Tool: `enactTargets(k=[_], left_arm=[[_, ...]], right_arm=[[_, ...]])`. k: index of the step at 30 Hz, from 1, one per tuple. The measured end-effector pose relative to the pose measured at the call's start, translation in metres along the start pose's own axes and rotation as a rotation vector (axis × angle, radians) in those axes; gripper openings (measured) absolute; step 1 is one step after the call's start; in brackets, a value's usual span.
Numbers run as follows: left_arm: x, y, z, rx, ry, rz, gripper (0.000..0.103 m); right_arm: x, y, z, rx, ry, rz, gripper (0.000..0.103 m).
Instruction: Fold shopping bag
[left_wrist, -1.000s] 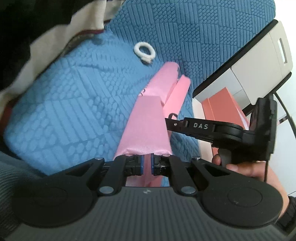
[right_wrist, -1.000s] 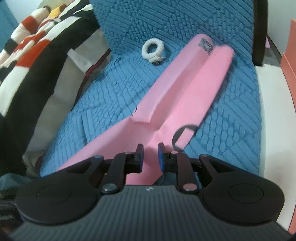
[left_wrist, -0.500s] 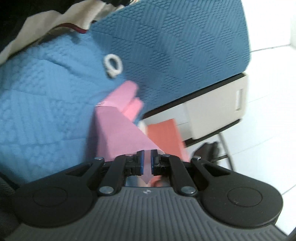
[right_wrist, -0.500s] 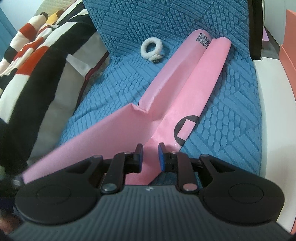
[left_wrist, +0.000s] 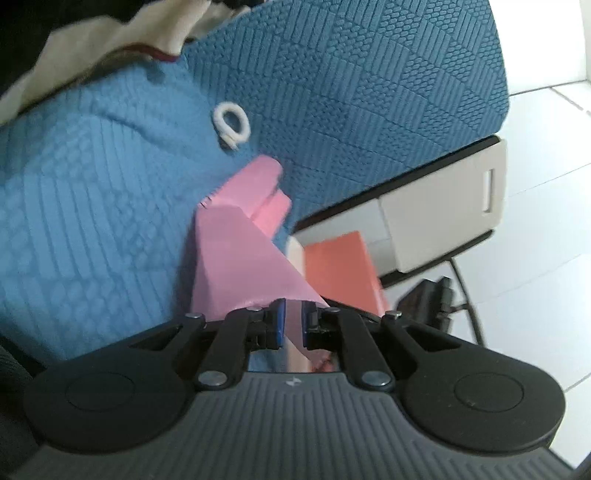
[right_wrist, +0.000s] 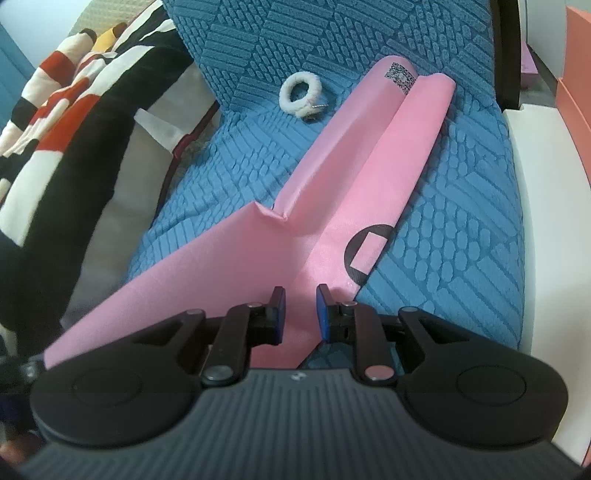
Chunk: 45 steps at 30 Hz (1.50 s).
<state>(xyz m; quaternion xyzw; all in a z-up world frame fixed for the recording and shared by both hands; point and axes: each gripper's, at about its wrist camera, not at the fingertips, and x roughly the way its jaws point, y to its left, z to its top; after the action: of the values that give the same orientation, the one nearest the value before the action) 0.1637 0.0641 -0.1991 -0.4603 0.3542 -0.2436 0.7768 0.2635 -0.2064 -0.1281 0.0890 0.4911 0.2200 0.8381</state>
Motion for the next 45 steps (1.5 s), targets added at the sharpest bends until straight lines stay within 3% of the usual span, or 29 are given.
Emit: enactTargets(k=[3, 8, 13, 25, 31, 45], left_arm=[[0.004, 0.003, 0.004, -0.016, -0.028, 0.033, 0.008], [0.010, 0.011, 0.013, -0.073, -0.107, 0.152, 0.008], [0.026, 0.019, 0.020, -0.071, -0.086, 0.335, 0.009], [0.029, 0.006, 0.039, 0.153, -0.101, 0.379, 0.009], [0.046, 0.007, 0.048, 0.216, -0.070, 0.464, 0.009], [0.061, 0.022, 0.073, 0.215, -0.050, 0.529, 0.009]], right_arm=[[0.002, 0.003, -0.002, -0.016, -0.008, -0.014, 0.020], [0.006, 0.008, -0.005, -0.051, -0.015, -0.034, 0.020], [0.007, 0.015, -0.009, -0.092, -0.021, -0.055, 0.020], [0.010, 0.021, -0.006, -0.115, -0.019, -0.084, 0.020], [0.011, 0.018, -0.003, -0.107, -0.022, -0.085, 0.020], [0.014, 0.020, 0.002, -0.108, -0.049, -0.114, 0.020]])
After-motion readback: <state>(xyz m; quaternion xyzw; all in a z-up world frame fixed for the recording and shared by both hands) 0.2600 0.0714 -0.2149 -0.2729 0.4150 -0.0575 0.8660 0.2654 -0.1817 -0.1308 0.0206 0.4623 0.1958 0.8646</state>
